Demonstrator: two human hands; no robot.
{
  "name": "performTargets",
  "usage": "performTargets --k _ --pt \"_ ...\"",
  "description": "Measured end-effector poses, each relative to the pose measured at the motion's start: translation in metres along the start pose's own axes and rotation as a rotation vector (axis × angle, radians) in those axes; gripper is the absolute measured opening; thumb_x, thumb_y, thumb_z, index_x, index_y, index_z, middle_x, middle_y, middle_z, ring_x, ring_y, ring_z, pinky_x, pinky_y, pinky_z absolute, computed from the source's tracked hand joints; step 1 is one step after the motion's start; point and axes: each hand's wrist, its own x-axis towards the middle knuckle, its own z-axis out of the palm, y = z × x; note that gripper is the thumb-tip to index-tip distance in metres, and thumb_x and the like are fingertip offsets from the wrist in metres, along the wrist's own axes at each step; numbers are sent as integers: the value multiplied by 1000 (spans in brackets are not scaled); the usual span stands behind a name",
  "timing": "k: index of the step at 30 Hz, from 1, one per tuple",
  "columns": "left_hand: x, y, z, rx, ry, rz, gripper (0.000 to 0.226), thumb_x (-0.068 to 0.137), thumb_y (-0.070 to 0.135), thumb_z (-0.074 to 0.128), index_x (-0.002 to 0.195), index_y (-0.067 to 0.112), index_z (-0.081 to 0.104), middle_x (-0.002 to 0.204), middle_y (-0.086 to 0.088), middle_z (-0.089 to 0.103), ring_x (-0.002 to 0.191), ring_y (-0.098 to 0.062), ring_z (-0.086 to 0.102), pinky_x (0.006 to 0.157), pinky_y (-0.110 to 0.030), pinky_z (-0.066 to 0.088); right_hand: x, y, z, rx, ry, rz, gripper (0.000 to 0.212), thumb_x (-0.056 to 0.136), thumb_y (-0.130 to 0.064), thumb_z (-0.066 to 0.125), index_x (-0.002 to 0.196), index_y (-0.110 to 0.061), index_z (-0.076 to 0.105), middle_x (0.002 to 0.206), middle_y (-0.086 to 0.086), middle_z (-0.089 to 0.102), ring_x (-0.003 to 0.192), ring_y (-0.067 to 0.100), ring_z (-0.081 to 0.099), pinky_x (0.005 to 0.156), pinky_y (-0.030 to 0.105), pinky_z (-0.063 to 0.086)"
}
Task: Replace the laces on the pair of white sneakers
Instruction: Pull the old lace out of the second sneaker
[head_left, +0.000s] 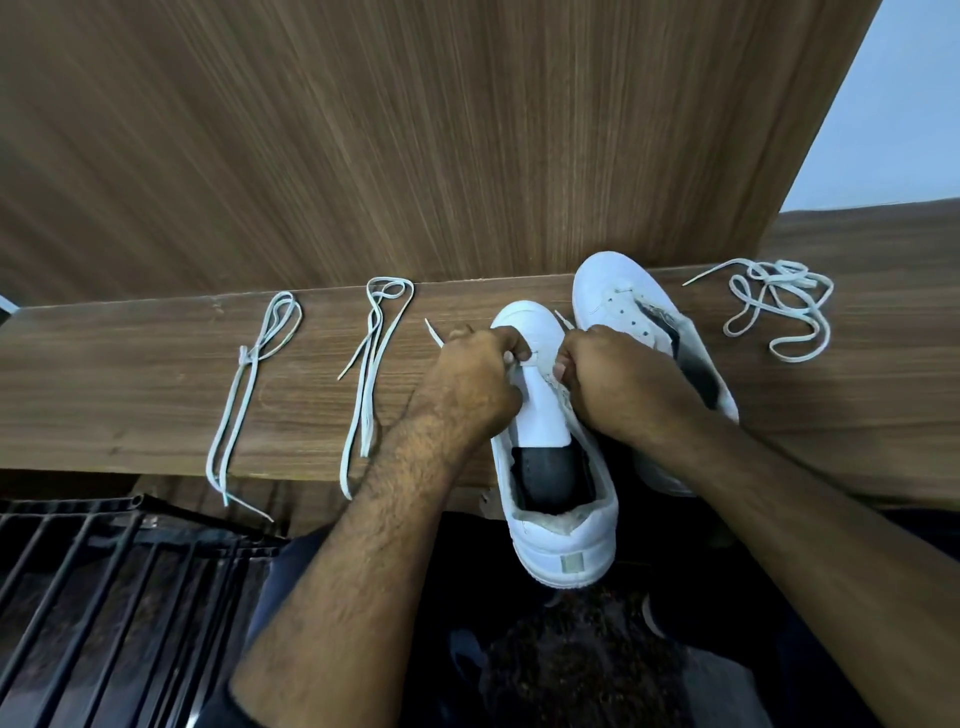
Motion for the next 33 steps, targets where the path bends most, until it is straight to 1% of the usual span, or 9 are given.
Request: performTargets --k 7,12,14,17,20,23,29,31,33 --pt "-4 4 -7 -9 45 -5 20 86 8 56 92 27 59 82 0 61 84 -25 56 68 -27 35 -10 -10 -25 908 20 -129 20 106 -21 45 95 -10 57 77 -8 56 66 -1 55 57 16 41" --pt "-7 5 -8 5 37 12 21 86 8 55 98 26 58 95 -3 66 89 -28 60 71 -31 44 -8 -24 -28 1341 78 -54 24 108 -16 39 88 -17 52 76 1 50 62 5 51 67 25 52" --pt "-7 5 -8 27 24 19 22 89 10 52 101 28 54 92 -4 65 87 -30 59 70 -32 42 -6 -22 -25 1209 169 -10 24 108 -17 38 87 -21 49 73 -3 46 59 5 43 62 23 46" --pt "-5 4 -5 37 23 3 30 90 6 49 107 30 46 85 -5 61 79 -31 60 64 -33 40 -6 -14 -23 471 306 -55 15 105 -20 43 95 -20 53 73 -7 49 61 10 43 59 22 31" --pt "-4 -3 -8 13 68 -61 39 88 -1 48 115 27 41 82 -5 55 74 -28 56 61 -34 41 -11 -7 -24 -104 137 -19 26 101 -42 48 94 -20 60 88 -1 48 80 19 50 68 32 29" --pt "-1 -16 -14 -33 109 -90 35 85 0 54 112 23 49 99 -9 62 89 -31 62 69 -39 54 -17 -4 -26 -202 -79 -8 32 97 -48 52 75 -24 54 78 -7 51 90 24 60 67 33 34" --pt "8 -21 -9 -88 72 -63 30 83 11 67 101 32 57 95 1 68 91 -25 66 80 -41 58 -16 -10 -46 651 222 -355 26 105 -23 49 86 -21 66 97 3 65 89 17 61 83 27 47" --pt "8 -19 -6 -106 66 -47 27 81 13 69 99 31 60 87 4 70 88 -23 67 79 -41 59 -18 -18 -57 1250 231 -286 28 108 -21 40 88 -13 58 103 8 70 92 19 64 85 26 51" --pt "8 -18 -3 -98 73 -25 24 78 12 67 95 29 64 82 4 71 85 -23 68 78 -40 59 -19 -21 -63 1602 172 -105 28 109 -25 35 88 -16 52 83 5 69 69 17 63 68 31 54"
